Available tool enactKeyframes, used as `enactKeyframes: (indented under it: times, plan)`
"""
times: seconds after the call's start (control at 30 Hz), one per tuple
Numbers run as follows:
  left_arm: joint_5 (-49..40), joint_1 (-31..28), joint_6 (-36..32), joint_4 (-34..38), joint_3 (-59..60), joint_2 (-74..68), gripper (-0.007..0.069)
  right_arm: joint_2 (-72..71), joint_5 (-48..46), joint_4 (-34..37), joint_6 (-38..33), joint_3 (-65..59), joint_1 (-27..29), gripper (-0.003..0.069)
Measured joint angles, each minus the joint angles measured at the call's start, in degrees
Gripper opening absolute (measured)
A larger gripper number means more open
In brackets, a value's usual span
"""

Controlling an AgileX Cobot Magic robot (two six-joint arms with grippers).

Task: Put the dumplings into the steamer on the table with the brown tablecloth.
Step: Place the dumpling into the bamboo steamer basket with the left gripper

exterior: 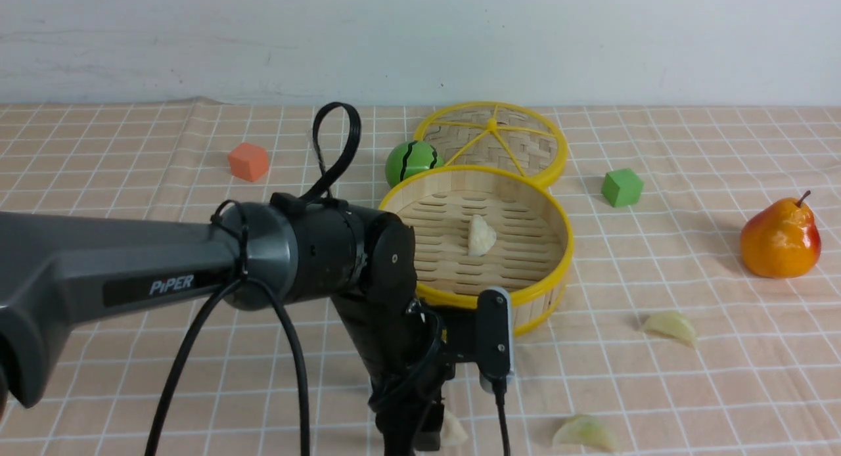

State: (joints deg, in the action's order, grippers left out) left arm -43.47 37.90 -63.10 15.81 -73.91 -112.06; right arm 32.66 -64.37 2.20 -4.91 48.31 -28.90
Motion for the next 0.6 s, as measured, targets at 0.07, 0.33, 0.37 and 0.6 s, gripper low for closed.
enactKeyframes:
  times: [0.07, 0.33, 0.37, 0.6]
  plan:
    - [-0.98, 0.00, 1.96, 0.49, -0.41, -0.05, 0.0341, 0.00, 0.00, 0.00, 0.05, 0.00, 0.00, 0.0107]
    - [-13.87, 0.00, 21.83, 1.34, -14.40, -0.11, 0.0341, 0.00, 0.18, 0.00, 1.83, 0.00, 0.00, 0.0111]
    - [-15.98, 0.00, 26.31, 0.39, -18.39, -0.17, 0.0341, 0.00, 0.20, 0.00, 1.94, 0.00, 0.00, 0.0112]
    - [-15.72, -1.02, 46.91, -8.95, -32.25, -1.33, 0.0341, 0.00, 1.01, 0.00, 2.91, 0.00, 0.00, 0.0113]
